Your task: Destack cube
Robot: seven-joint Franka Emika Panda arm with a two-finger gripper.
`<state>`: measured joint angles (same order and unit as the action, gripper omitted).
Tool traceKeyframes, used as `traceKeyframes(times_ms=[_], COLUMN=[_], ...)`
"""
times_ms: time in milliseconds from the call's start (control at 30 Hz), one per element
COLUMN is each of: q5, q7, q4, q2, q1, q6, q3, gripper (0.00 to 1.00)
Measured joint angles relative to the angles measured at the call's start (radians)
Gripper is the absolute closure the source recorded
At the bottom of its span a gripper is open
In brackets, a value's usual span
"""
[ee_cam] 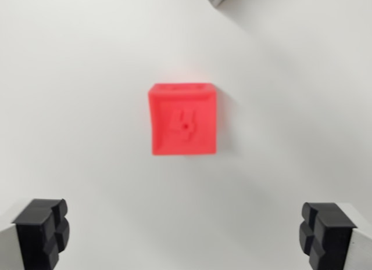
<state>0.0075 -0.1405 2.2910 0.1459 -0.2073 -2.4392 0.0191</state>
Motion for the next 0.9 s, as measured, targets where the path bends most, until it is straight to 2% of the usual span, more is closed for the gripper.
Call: traceKeyframes(times_ms=[433, 900], q5=[-0.002, -0.003], q7=[0.001, 0.002], q4=[-0.041, -0.093], q2=[-0.096, -0.158], q1=[0.0, 0.0], q6=[0.135, 0.25], q3=[0.0, 0.0], gripper=[0.0, 0.0])
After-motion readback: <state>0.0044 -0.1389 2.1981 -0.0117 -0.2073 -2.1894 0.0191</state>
